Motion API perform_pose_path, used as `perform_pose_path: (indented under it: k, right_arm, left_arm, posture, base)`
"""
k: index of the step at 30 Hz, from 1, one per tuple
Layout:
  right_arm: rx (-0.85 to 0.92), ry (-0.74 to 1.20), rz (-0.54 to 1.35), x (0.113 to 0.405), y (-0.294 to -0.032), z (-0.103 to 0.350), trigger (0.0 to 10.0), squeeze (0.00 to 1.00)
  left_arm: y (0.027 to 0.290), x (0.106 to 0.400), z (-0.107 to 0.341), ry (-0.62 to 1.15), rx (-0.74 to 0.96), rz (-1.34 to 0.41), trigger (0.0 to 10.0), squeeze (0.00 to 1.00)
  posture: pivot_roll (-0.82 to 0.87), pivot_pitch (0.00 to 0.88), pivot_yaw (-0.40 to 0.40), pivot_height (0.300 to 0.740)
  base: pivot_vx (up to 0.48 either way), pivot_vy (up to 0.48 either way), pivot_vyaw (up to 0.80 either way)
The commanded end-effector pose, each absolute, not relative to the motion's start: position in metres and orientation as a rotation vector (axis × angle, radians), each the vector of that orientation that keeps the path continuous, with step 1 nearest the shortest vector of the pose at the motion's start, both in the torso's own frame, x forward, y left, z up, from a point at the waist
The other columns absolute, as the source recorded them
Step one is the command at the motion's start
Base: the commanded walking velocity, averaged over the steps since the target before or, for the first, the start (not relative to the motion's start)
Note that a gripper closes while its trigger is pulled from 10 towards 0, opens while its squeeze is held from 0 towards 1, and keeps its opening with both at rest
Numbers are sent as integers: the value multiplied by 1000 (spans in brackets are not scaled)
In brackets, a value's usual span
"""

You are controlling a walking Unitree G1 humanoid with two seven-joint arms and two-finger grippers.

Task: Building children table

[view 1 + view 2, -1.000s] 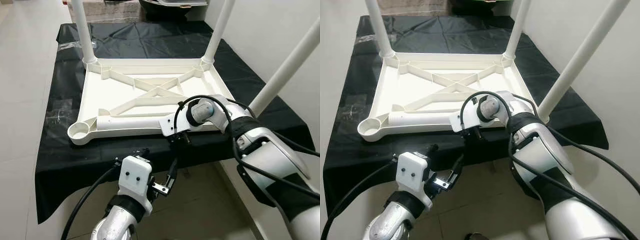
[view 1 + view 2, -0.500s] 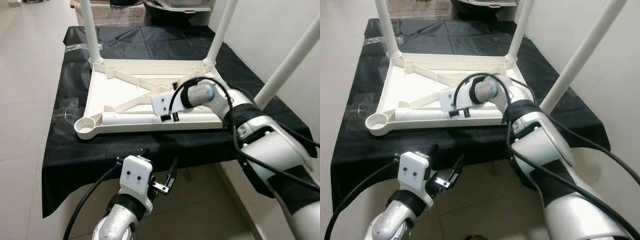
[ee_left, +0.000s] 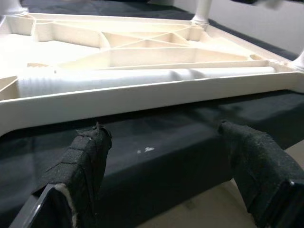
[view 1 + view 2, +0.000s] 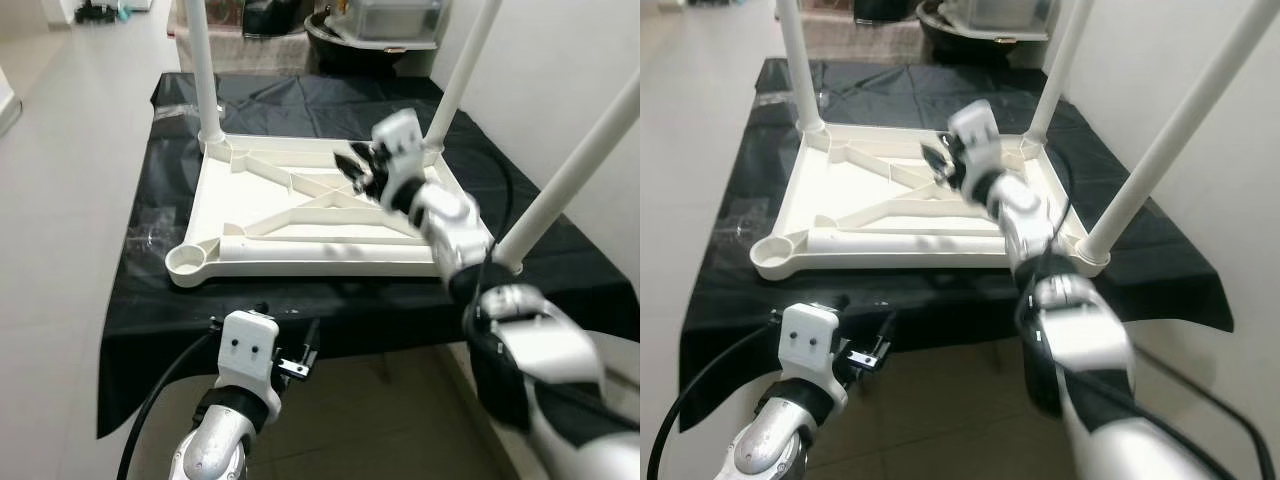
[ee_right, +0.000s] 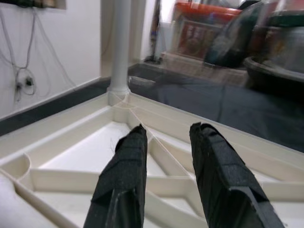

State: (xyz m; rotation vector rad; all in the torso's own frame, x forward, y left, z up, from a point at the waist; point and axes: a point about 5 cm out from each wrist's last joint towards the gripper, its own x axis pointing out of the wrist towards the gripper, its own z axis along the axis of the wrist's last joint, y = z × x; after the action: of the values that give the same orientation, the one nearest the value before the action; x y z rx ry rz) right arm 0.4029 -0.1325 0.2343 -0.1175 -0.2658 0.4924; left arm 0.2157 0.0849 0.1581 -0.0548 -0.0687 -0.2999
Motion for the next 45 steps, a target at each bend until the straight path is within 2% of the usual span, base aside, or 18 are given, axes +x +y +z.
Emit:
perform_pose_path:
  k: [1, 5, 10, 15, 33, 45]
  right_arm:
    - [-112, -372, 465, 398, -132, 249, 10000, 0]
    - [22, -396, 465, 381, -120, 237, 10000, 0]
    - [47, -410, 428, 366, -116, 228, 10000, 0]
    - [37, -377, 432, 354, -105, 220, 10000, 0]
    - [58, -331, 363, 349, -112, 218, 10000, 0]
    - [17, -341, 408, 342, -107, 217, 10000, 0]
  left_arm:
    - [88, 218, 157, -59, -62, -262, 10000, 0]
    - [105, 233, 168, -109, -46, -154, 10000, 0]
    - [118, 242, 180, -159, -11, -102, 10000, 0]
    - [127, 249, 186, -187, 25, -63, 10000, 0]
    - [131, 256, 187, -190, 32, -64, 10000, 0]
    - [137, 260, 187, -187, 45, -25, 10000, 0]
  posture:
    - [90, 23, -92, 740]
    - [100, 0, -82, 740]
    - [112, 0, -79, 740]
    - [117, 0, -68, 740]
    - [117, 0, -69, 740]
    - [118, 0, -74, 740]
  base:
    - [0, 0, 0]
    - [0, 0, 0]
    - [0, 0, 0]
    - [104, 0, 617]
    - [304, 0, 0]
    - [0, 0, 123]
